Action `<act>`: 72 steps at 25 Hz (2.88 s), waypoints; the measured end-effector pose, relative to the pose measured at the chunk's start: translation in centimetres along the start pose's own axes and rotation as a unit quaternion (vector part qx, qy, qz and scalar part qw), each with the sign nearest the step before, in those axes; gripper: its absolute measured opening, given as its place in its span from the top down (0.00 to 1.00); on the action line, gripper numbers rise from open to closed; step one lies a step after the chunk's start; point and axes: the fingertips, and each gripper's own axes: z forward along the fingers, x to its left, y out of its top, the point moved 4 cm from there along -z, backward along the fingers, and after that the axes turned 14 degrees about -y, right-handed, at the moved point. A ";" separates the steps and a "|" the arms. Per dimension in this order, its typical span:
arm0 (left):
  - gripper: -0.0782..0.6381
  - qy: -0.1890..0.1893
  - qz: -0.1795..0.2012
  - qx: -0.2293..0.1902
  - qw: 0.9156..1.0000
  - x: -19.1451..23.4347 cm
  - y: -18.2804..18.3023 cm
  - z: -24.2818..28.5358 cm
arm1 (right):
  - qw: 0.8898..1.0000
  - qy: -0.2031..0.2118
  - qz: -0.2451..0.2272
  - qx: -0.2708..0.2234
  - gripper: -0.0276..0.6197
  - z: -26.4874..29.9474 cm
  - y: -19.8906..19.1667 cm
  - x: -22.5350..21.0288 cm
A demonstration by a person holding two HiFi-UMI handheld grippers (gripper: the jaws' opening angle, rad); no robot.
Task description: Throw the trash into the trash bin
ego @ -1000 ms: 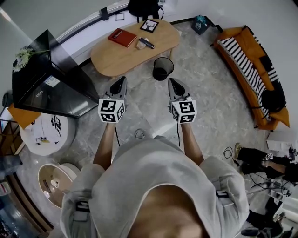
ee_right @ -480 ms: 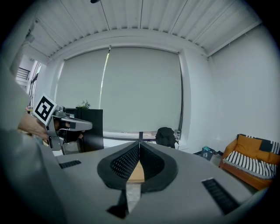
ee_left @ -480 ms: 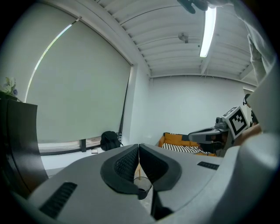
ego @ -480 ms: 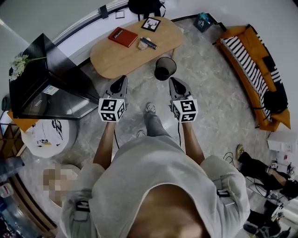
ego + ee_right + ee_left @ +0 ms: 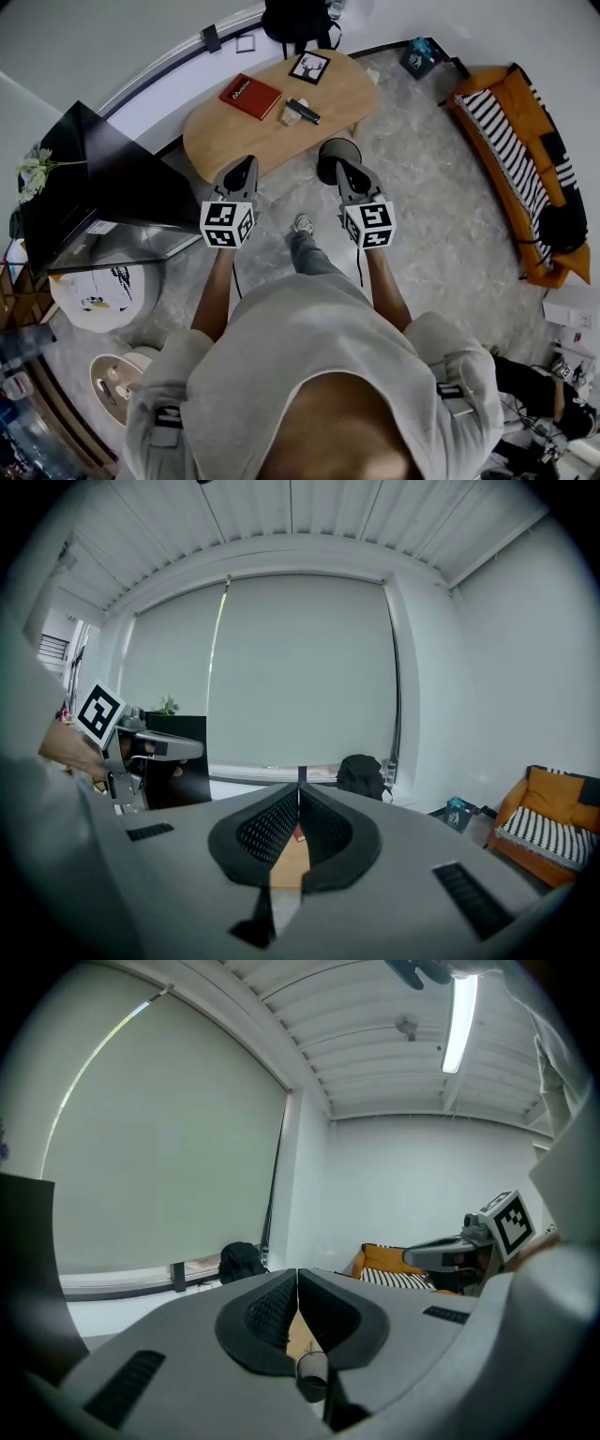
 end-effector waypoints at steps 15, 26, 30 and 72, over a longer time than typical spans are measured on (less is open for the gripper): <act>0.86 0.032 -0.005 0.015 0.999 9.0 4.1 15.2 | 0.999 0.041 -0.006 0.001 0.91 18.8 3.8 -8.1; 0.86 0.017 -0.020 0.058 0.998 12.2 2.9 19.8 | 0.998 0.042 0.025 0.039 0.91 23.4 2.6 -8.7; 0.86 -0.002 -0.026 0.070 0.997 14.1 1.9 21.4 | 0.998 0.020 0.023 0.057 0.91 25.4 1.0 -8.9; 0.86 -0.013 -0.094 0.151 0.984 24.3 -21.4 29.9 | 0.975 -0.003 0.028 0.221 0.91 36.5 -25.4 -5.6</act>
